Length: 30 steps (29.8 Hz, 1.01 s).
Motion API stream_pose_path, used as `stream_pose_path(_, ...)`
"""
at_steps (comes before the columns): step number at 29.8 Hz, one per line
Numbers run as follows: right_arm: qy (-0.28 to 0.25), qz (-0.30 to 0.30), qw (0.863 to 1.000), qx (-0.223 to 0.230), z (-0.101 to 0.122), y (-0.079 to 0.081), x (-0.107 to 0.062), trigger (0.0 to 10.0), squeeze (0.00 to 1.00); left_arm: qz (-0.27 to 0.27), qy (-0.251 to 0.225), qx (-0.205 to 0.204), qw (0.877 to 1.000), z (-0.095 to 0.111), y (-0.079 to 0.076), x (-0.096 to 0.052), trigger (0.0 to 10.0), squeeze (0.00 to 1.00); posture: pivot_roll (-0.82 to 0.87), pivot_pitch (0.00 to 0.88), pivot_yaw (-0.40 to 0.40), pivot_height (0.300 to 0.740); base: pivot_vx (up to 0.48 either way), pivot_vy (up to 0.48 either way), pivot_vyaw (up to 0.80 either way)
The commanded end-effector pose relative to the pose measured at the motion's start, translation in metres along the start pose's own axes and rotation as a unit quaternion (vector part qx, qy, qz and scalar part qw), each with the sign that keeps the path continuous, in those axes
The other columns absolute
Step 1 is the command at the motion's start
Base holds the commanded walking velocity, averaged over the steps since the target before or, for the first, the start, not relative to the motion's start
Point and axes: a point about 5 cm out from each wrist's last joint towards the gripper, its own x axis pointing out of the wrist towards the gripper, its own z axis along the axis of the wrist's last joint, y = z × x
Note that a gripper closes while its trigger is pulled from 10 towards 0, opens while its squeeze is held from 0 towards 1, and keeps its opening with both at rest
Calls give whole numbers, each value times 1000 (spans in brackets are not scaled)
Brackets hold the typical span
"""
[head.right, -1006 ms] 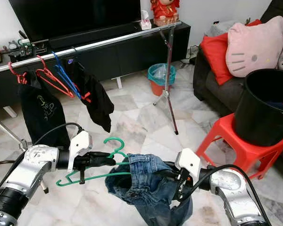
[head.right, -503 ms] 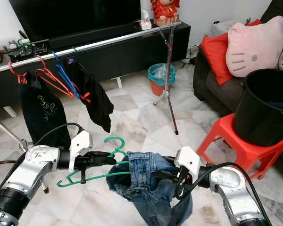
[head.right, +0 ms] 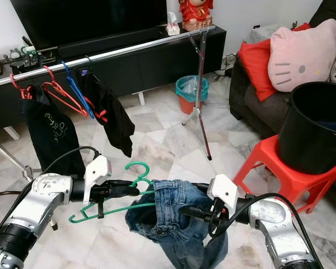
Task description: Hang hanger
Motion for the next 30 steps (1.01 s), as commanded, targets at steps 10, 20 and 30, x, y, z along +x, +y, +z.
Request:
stream_pose_path(10, -56, -105, 991, -59, 25, -26, 0, 10000, 1000, 31, -25, 5, 999, 7, 8, -5, 0, 0, 62, 18, 96, 740, 0, 0, 0)
stream_pose_path(20, -74, -123, 988, -61, 27, -27, 3, 10000, 0, 32, -25, 5, 999, 7, 8, -5, 0, 0, 63, 19, 96, 740, 0, 0, 0)
stream_pose_path(30, -26, -213, 975, -62, 9, -37, -30, 10000, 0, 36, -26, 6, 999, 8, 10, -5, 0, 0, 59, 18, 93, 740, 0, 0, 0)
